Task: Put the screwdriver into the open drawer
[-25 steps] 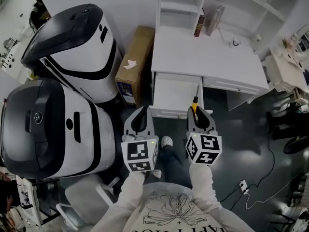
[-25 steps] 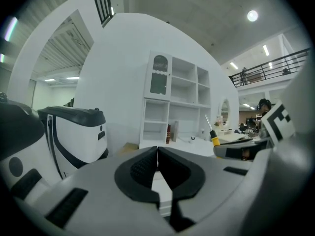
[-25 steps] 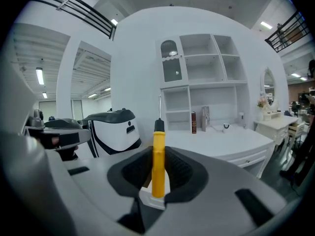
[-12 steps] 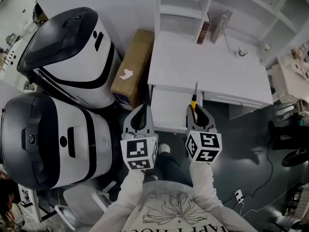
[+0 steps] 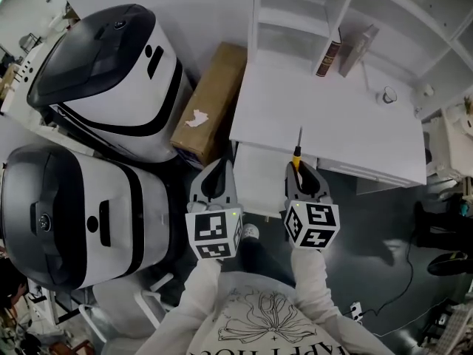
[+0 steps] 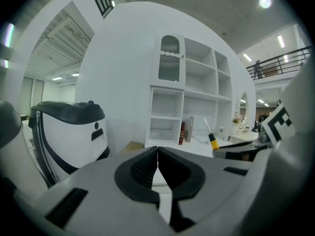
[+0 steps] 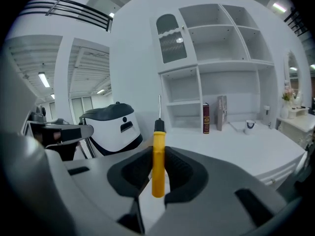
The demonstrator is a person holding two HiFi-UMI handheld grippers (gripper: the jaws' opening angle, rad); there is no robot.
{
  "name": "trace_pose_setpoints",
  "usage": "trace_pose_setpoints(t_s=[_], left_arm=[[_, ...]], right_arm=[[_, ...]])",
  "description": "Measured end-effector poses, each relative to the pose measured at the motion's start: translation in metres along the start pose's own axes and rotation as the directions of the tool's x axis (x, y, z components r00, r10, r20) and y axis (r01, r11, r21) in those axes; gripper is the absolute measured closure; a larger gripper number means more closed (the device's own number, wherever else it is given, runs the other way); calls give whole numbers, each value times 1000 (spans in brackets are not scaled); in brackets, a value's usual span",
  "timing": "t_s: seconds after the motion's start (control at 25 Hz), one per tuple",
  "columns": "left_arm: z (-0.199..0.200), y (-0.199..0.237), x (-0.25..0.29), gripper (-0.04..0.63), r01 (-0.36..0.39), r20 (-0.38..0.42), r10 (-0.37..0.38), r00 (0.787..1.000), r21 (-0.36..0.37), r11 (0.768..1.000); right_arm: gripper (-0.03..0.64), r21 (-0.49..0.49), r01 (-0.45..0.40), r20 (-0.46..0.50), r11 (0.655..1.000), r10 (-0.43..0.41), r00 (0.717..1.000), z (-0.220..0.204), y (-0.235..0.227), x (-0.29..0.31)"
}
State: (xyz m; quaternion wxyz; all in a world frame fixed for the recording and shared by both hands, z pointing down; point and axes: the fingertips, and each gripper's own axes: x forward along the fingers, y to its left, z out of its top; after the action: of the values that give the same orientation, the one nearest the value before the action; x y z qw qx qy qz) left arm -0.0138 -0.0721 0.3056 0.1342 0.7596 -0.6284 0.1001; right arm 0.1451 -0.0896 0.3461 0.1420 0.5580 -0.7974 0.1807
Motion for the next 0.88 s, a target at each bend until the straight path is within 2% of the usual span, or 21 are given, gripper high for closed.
trace_pose_setpoints(t_s=[0.32, 0.88], left_arm=[[-15, 8, 30, 589, -12, -57, 11, 998, -12, 1000], [-62, 28, 81, 589, 46, -169, -50, 984, -32, 998]], right_arm=[[546, 13, -12, -55, 1000, 13, 998, -11, -8, 30], [546, 33, 18, -161, 999, -13, 987, -52, -10, 80]])
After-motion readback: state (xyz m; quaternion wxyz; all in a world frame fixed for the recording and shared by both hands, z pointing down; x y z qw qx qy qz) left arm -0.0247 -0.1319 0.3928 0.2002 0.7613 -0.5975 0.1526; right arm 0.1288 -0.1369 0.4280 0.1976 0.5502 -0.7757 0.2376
